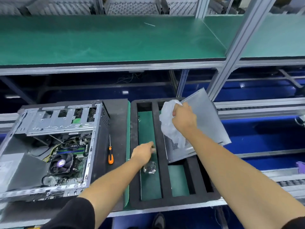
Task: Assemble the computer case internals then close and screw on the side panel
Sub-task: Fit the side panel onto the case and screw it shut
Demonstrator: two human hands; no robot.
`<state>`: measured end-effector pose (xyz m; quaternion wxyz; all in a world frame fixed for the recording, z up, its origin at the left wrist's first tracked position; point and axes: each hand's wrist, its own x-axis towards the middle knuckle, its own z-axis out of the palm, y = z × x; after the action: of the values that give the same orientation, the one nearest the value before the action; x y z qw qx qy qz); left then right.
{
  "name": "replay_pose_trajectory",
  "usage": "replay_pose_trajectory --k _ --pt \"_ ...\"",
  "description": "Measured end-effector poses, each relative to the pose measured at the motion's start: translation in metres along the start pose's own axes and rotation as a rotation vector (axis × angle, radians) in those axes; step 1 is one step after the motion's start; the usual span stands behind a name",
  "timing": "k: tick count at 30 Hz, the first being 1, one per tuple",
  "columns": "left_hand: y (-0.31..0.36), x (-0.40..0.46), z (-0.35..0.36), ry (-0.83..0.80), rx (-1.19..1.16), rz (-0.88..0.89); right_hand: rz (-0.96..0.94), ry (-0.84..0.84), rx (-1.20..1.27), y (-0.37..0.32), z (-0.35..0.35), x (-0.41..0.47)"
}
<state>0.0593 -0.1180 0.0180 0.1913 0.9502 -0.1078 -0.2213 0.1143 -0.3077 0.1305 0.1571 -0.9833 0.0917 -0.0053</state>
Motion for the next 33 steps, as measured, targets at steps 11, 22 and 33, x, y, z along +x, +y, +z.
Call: replay_pose_trajectory --k 11,22,33 --pt "-0.118 -0.085 -0.152 0.757 -1.316 -0.003 -0.362 -0.304 0.723 -0.239 -0.038 -0.014" --pt "-0.302 -0.197 -0.174 0.896 -0.875 -0.094 -0.547 -0.545 0.62 -0.347 0.094 -0.097" --pt "-0.329 -0.181 -0.154 0.322 -0.131 0.033 -0.407 -0.306 0.504 -0.33 0.175 -0.137"
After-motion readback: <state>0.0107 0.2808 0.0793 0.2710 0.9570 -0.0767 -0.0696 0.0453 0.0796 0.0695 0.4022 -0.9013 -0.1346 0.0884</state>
